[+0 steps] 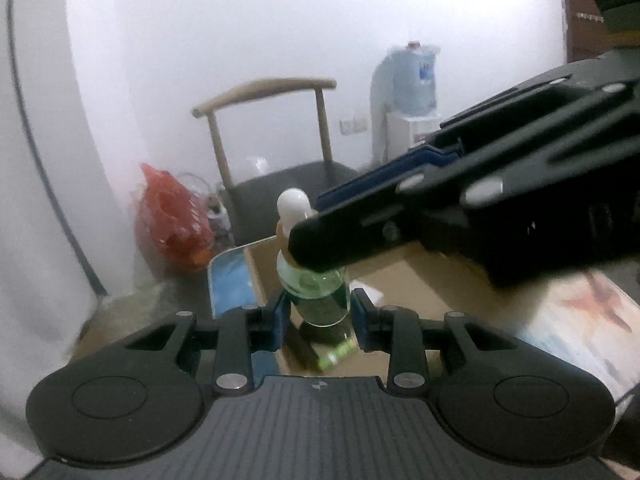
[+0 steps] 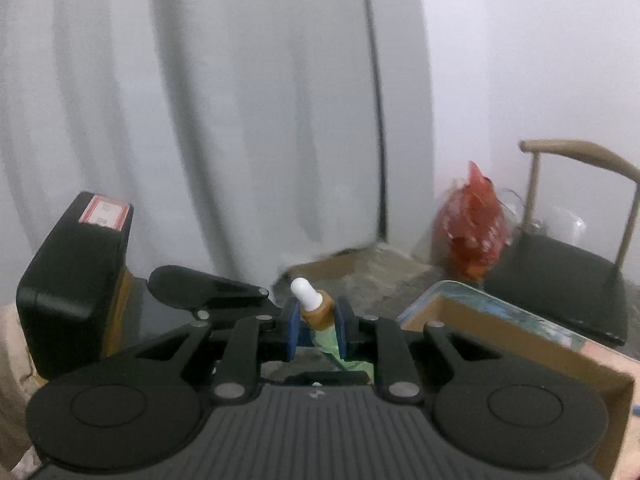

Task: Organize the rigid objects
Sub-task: 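Carry the dropper bottle into the box and open the right gripper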

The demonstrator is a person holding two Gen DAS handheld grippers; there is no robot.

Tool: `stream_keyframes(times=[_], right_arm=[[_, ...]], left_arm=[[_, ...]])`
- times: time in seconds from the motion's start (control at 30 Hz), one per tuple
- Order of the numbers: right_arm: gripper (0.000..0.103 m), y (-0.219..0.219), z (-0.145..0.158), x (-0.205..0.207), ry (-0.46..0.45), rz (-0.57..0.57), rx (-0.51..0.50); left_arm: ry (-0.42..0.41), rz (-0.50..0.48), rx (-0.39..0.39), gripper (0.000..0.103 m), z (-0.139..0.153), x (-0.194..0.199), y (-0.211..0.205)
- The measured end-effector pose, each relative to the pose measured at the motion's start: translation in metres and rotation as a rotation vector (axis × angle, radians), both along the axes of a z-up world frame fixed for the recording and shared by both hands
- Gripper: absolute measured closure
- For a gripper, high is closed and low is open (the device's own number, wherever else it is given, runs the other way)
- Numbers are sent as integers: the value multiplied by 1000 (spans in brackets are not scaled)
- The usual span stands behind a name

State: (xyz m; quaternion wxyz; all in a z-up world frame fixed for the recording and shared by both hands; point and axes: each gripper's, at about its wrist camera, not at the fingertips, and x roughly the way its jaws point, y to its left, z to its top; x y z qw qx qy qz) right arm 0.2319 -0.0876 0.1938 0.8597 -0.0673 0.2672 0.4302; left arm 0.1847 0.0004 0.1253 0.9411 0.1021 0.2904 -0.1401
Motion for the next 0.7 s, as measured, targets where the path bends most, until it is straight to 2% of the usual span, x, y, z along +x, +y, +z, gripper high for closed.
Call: stream_keyframes(times=[0.13,0.3,0.5,0.7], right_arm=[[82,-3,-18,62,96,-57,-10],[82,-16,-61,128,233,-108,-3],[84,-35,-107,185,407,-141,38],[86,-43,-141,213,500,-167,45]], left_arm=[[107,-8,-18,71,-17,68,-10],[231,6,18,72,-51,134,-24],[348,29,67,72,-81,171,-30],[438,48,114,72,-93,190,-38]])
